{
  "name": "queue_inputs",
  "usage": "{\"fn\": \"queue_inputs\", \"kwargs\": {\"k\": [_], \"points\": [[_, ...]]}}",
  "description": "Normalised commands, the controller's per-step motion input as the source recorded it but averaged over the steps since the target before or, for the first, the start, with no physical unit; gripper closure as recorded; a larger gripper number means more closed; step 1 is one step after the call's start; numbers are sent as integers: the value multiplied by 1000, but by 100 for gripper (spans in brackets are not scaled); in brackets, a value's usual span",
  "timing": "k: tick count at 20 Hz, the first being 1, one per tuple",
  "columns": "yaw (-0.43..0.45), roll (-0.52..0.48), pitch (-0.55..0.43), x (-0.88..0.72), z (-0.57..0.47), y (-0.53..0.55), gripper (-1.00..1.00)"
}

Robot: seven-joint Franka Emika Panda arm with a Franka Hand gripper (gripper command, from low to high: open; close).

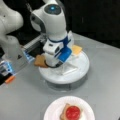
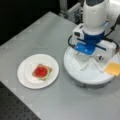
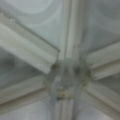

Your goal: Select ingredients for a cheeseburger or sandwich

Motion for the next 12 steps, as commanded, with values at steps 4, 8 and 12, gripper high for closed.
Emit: {"fn": "queue_inputs", "kwargs": {"k": [4,8,12], "points": [[38,-142,-118,-135,-77,17,-100],[41,-138,-132,-173,-88,0,-100],[54,-159,-171,-198,-127,-21,-100]]}}
